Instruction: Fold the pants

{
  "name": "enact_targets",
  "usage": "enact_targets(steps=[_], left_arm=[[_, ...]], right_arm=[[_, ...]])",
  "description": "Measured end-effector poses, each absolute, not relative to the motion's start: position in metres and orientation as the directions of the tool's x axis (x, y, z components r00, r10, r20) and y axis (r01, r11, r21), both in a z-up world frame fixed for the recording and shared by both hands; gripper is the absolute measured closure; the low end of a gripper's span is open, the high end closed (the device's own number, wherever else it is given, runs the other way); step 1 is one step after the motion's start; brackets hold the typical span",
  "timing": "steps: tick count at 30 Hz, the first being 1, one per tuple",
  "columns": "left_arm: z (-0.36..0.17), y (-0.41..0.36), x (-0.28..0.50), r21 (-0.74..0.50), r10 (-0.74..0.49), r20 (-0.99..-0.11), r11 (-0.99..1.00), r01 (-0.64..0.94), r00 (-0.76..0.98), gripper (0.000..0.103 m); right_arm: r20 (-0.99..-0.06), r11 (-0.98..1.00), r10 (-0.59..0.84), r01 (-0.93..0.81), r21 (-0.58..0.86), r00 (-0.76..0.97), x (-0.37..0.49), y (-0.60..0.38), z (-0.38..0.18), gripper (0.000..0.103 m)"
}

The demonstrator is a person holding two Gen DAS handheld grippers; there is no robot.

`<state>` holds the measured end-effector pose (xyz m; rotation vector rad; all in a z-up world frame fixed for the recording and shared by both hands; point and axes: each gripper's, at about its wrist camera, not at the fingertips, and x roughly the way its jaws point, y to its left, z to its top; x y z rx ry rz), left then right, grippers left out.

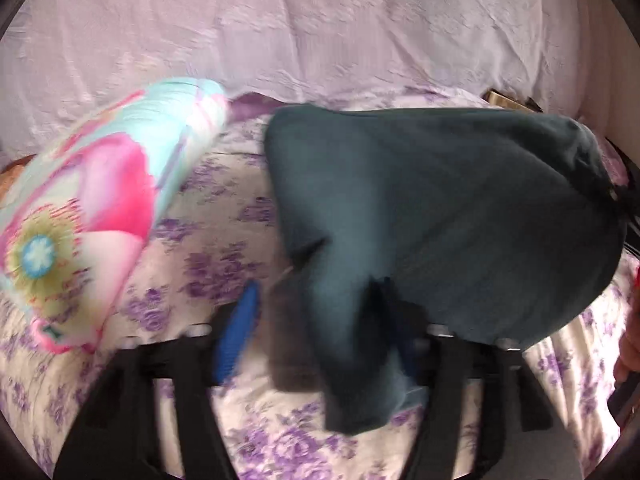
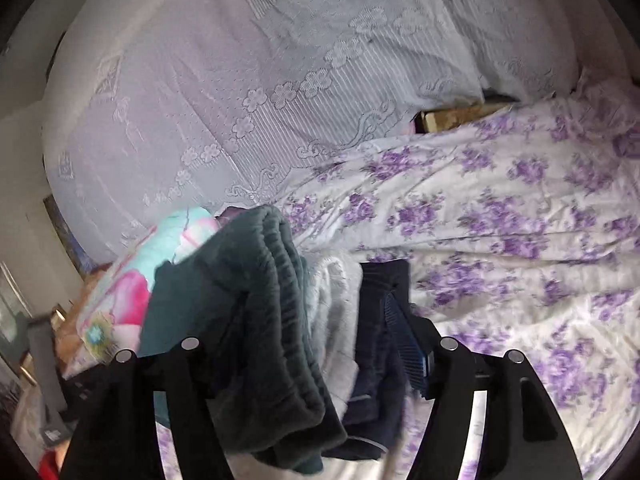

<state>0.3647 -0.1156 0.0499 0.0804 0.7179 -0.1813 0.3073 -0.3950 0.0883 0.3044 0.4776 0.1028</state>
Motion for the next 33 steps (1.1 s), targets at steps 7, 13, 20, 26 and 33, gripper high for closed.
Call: enact_targets(steps=[7, 13, 20, 26, 33], left_arm=[[0.077, -0.102, 0.300, -0.071, -0.160, -0.582, 0.987, 0.146, 0.797, 0.020], [0.079, -0.107, 0.212, -0.041, -0.111, -0.485, 0.994, 0.105, 0.868, 0.005], [0.068, -0.098, 0.168, -0.038, -0.116, -0.484, 0.993, 0.111, 0.867, 0.005], [0.061, -0.093, 0.169, 0.056, -0.039, -0.484, 0.996, 0.076, 0.874, 0.005], [0.059, -0.075, 0.176, -0.041, -0.114, -0.516, 0.993, 0.108, 0.849, 0.005]], right_arm=[[-0.248, 0.913, 0.078, 0.031, 0.407, 0.966, 0.218, -0.388, 0.103, 0.019], [-0.291, 0.965, -0.029, 0.102, 0.241, 0.956, 0.153, -0.339, 0.083, 0.010], [-0.318, 0.980, -0.104, 0.152, 0.130, 0.942, 0.130, -0.324, 0.059, 0.003], [-0.358, 0.990, -0.085, 0.119, 0.072, 0.930, 0.143, -0.308, 0.050, 0.004], [-0.343, 0.996, -0.076, 0.091, 0.026, 0.936, 0.140, -0.291, 0.048, 0.004]])
